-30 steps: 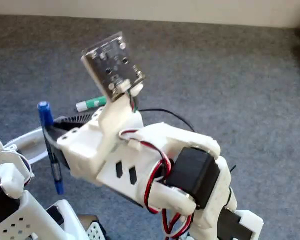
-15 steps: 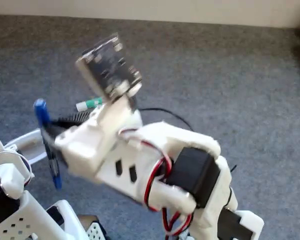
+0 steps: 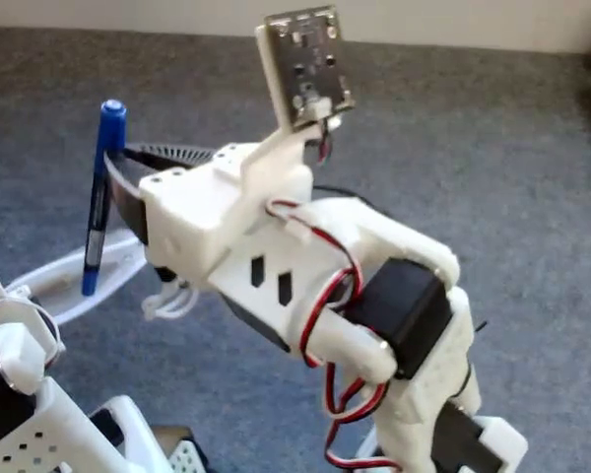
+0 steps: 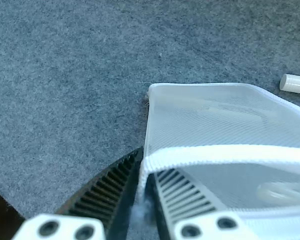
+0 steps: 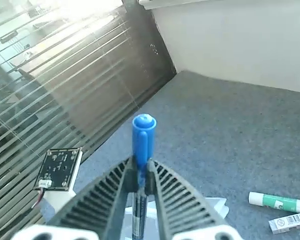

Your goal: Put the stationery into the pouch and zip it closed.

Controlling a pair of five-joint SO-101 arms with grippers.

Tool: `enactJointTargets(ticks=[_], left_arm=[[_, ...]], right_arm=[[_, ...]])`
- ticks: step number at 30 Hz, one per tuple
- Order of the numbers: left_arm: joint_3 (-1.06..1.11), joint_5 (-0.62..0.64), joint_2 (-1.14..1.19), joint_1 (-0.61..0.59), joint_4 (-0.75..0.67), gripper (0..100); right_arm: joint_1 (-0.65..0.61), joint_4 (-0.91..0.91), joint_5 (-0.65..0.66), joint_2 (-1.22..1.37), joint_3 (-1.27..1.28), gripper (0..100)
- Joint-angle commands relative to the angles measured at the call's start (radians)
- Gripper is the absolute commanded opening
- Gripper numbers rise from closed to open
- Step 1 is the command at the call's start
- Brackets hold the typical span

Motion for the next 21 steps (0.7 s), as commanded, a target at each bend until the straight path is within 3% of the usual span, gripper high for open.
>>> enactJointTargets(ticks=[1, 8, 21], left_arm=[[-0.005, -0.006, 0.018, -0.002, -0.005, 1], [-0.005, -0.006, 0.018, -0.005, -0.005, 1], [-0.005, -0.006, 0.018, -0.002, -0.005, 1]], right_arm=[[0.013, -0.102, -0.011, -0.033, 0.102, 0.5], [0.013, -0.331, -0.006, -0.035, 0.403, 0.5], [0.008, -0.412, 0.032, -0.139, 0.516, 0.5]])
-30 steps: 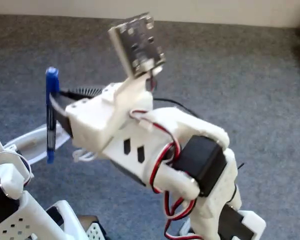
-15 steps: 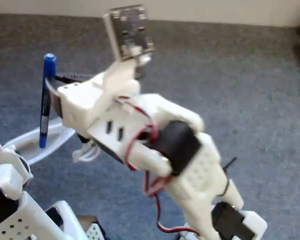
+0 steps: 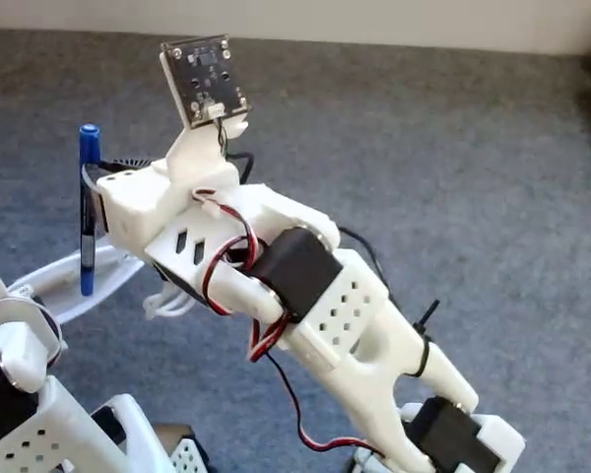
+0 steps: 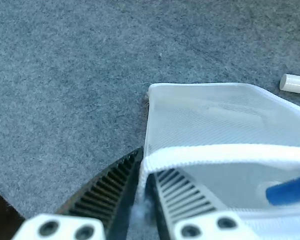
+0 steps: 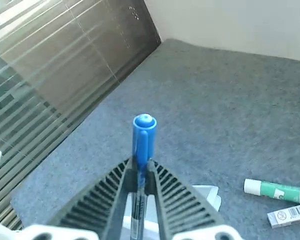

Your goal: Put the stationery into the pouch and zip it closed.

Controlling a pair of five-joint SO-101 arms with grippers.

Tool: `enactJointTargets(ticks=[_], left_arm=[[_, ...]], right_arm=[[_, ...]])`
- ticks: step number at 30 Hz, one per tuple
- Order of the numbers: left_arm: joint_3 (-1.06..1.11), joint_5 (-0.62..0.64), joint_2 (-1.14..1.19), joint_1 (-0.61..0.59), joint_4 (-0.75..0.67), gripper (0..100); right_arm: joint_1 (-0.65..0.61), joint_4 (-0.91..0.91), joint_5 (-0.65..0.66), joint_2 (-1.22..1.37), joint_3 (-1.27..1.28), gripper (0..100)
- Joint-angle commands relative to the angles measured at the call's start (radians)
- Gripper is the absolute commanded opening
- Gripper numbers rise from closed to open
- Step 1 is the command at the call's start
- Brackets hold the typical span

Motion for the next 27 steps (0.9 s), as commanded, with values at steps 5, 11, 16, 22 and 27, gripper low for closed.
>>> enactJointTargets(ticks=[5, 11, 16, 22, 27], left_arm=[[-0.005, -0.006, 0.018, -0.001, -0.005, 1], [-0.005, -0.006, 0.018, -0.001, -0.005, 1], [-0.005, -0.006, 0.018, -0.001, -0.005, 1], [-0.004, -0.006, 0.018, -0.001, -0.005, 1], [-0.004, -0.006, 0.018, -0.001, -0.005, 1]], right_arm=[[0.008, -0.289, 0.028, -0.3, 0.317, 0.5], [-0.027, -0.665, 0.195, -0.458, 0.687, 0.5], [-0.094, -0.863, 0.315, -0.522, 0.878, 0.5], [-0.159, -0.915, 0.399, -0.536, 0.969, 0.5], [-0.162, -0.915, 0.393, -0.538, 0.989, 0.5]])
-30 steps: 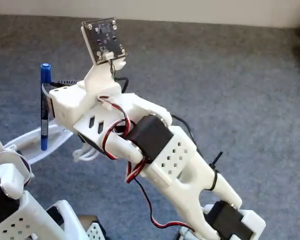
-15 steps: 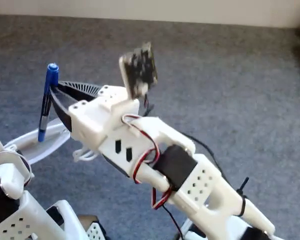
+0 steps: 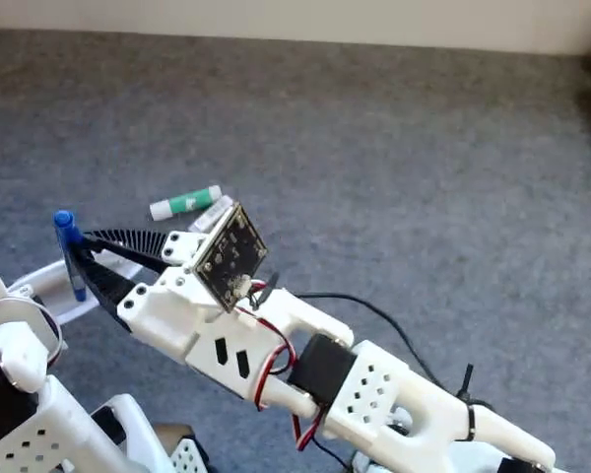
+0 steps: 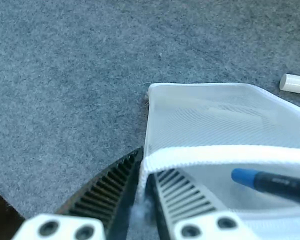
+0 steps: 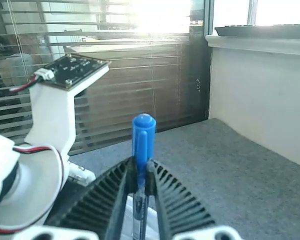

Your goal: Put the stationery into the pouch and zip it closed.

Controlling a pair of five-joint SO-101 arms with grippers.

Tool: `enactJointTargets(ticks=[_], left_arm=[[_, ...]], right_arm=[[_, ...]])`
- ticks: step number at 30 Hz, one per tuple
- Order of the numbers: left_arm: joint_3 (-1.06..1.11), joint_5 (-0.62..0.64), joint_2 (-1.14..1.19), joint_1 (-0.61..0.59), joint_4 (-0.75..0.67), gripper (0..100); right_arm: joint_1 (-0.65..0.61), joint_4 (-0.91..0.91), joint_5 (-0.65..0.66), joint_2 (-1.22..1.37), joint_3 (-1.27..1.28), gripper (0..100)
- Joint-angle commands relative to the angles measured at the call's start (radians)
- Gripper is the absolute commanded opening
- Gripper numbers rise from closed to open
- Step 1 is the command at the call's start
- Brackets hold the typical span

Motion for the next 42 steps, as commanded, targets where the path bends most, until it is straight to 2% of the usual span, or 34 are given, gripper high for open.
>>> enactJointTargets(ticks=[1, 4, 9, 11, 16, 23, 35, 42], left_arm=[[-0.004, -0.006, 0.018, -0.001, -0.005, 1], [-0.004, -0.006, 0.018, -0.001, -0.005, 1], [-0.004, -0.006, 0.018, -0.001, -0.005, 1], [-0.004, -0.006, 0.018, -0.001, -0.005, 1], [-0.004, -0.006, 0.018, -0.001, -0.005, 1], [-0.004, -0.006, 0.018, -0.001, -0.005, 1], [-0.004, -0.006, 0.018, -0.002, -0.005, 1], [-0.004, -0.006, 0.018, -0.001, -0.005, 1]], right_arm=[[-0.016, -0.028, 0.014, -0.047, -0.004, 0.7], [-0.016, -0.028, 0.012, -0.047, -0.004, 4.2], [-0.01, -0.021, -0.02, -0.047, -0.002, 22.1], [-0.005, -0.021, -0.054, -0.047, -0.002, 25.3], [0.004, -0.021, -0.063, -0.047, -0.007, 25.5], [0.088, -0.016, -0.068, -0.039, -0.012, 25.5], [0.214, 0.292, -0.068, -0.036, -0.242, 25.5], [0.257, 0.349, -0.063, -0.035, -0.289, 25.5]])
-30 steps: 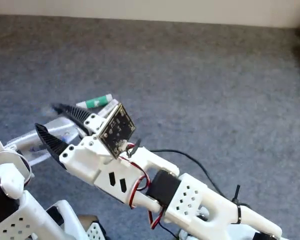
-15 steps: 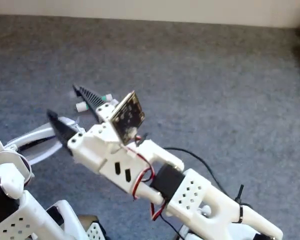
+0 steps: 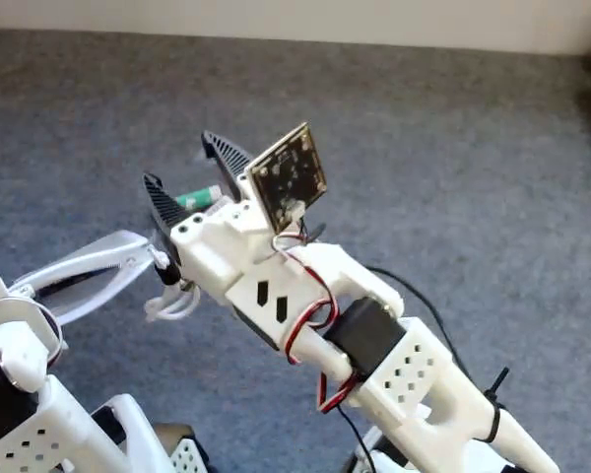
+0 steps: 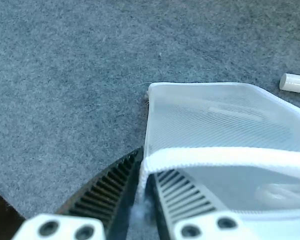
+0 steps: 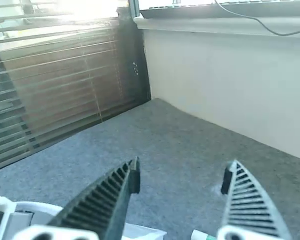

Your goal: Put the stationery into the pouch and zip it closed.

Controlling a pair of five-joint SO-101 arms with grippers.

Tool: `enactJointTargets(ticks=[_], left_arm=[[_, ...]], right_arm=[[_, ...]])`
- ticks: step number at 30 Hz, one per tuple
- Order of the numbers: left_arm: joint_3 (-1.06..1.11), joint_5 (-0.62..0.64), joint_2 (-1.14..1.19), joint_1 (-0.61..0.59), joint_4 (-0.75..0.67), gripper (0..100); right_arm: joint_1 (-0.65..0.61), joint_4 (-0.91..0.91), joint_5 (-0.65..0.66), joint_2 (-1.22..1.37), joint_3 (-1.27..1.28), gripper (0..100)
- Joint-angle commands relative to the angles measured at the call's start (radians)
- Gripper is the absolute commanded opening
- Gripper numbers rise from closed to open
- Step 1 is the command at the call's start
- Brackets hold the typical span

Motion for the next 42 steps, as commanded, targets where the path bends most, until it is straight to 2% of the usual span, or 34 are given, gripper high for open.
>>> enactJointTargets(ticks=[1, 5, 11, 19, 23, 30, 36, 42], left_arm=[[-0.004, -0.006, 0.018, -0.001, -0.005, 1], [-0.004, -0.006, 0.018, -0.004, -0.005, 1], [-0.004, -0.006, 0.022, -0.005, -0.005, 1], [-0.004, -0.006, 0.024, -0.002, -0.005, 1], [-0.004, -0.006, 0.024, -0.002, -0.005, 1], [-0.004, -0.006, 0.024, -0.001, -0.005, 1], [-0.004, -0.006, 0.024, -0.001, -0.005, 1], [-0.004, -0.006, 0.024, -0.001, -0.005, 1]], right_arm=[[0.035, 0.004, -0.002, -0.033, -0.067, 25.5], [0.045, 0.004, 0.0, -0.031, -0.068, 25.2], [0.047, 0.045, 0.0, 0.024, -0.143, 16.6], [0.113, 0.343, -0.012, 0.406, -0.506, 16.3], [0.162, 0.487, -0.098, 0.624, -0.742, 16.3], [0.197, 0.75, -0.12, 0.946, -1.164, 16.3], [0.197, 0.839, -0.218, 1.161, -1.425, 16.3], [0.197, 0.852, -0.302, 1.316, -1.546, 16.3]])
